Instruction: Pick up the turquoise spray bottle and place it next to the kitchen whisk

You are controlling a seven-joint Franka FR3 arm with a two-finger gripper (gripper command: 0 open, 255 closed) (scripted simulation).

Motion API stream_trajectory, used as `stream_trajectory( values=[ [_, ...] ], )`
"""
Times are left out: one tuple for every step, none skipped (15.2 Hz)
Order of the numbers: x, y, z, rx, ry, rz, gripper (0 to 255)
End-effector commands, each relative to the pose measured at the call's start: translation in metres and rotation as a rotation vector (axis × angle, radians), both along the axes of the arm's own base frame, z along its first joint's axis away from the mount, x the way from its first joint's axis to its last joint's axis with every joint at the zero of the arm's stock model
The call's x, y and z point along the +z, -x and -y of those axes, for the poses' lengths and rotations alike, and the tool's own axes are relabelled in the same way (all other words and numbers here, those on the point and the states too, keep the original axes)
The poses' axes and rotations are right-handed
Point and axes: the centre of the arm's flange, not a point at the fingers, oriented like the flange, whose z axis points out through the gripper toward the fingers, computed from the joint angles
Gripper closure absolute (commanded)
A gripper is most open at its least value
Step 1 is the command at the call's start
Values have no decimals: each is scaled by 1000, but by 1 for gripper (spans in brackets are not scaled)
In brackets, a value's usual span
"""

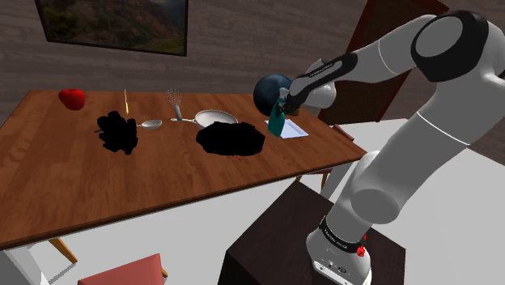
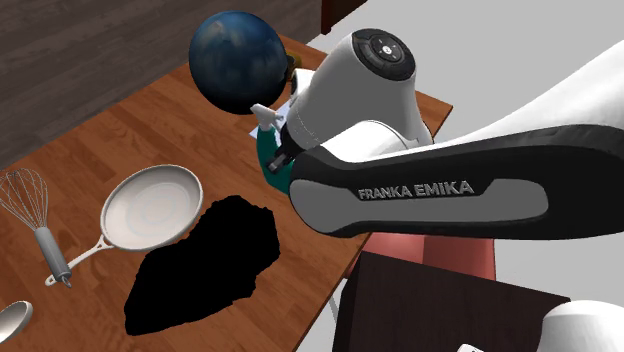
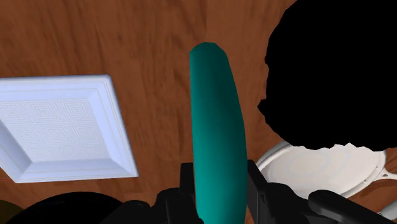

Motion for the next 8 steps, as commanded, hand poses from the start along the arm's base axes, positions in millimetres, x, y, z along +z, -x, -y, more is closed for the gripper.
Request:
stream_trajectory(
  values=[
    [10, 0, 1, 0, 1, -1, 255],
    [15, 0, 1, 0, 1, -1, 255],
    [21, 0, 1, 0, 1, -1, 255],
    [26, 0, 1, 0, 1, -1, 255],
    [31, 0, 1, 0, 1, -1, 255],
    [36, 0, 1, 0, 1, -1, 255],
    [42, 0, 1, 0, 1, -1, 255],
    [47, 0, 1, 0, 1, -1, 255]
  ],
)
